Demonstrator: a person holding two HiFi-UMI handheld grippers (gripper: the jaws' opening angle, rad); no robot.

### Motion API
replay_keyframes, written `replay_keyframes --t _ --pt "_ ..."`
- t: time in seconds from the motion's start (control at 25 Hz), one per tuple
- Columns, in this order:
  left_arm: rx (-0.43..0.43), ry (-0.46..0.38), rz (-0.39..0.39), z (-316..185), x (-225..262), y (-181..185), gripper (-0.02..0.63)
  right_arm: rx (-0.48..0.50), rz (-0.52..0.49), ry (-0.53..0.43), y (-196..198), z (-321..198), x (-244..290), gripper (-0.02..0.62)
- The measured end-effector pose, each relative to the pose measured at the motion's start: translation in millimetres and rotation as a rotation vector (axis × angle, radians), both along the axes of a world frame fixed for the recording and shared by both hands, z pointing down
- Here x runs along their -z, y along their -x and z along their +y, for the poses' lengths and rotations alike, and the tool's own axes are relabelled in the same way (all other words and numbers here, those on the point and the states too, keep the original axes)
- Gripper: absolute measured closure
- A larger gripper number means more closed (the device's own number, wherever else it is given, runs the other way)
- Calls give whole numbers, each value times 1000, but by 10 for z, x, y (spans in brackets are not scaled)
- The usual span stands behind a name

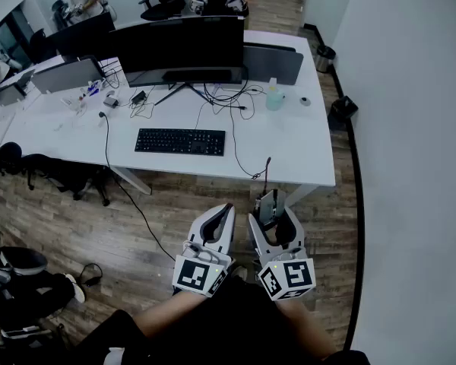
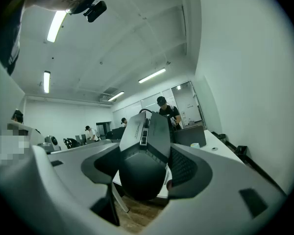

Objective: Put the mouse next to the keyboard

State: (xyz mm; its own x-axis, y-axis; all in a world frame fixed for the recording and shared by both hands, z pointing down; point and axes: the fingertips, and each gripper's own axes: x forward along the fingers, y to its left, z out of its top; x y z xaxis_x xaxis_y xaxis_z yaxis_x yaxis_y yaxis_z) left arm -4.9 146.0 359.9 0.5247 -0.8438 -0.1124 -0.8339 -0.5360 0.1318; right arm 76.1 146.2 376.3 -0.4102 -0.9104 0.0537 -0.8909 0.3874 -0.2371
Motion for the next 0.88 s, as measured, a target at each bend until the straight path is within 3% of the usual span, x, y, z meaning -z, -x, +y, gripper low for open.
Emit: replay_keyframes --t 0.88 --pt "51 12 -20 558 -136 -38 603 0 -31 -8 -195 435 -94 287"
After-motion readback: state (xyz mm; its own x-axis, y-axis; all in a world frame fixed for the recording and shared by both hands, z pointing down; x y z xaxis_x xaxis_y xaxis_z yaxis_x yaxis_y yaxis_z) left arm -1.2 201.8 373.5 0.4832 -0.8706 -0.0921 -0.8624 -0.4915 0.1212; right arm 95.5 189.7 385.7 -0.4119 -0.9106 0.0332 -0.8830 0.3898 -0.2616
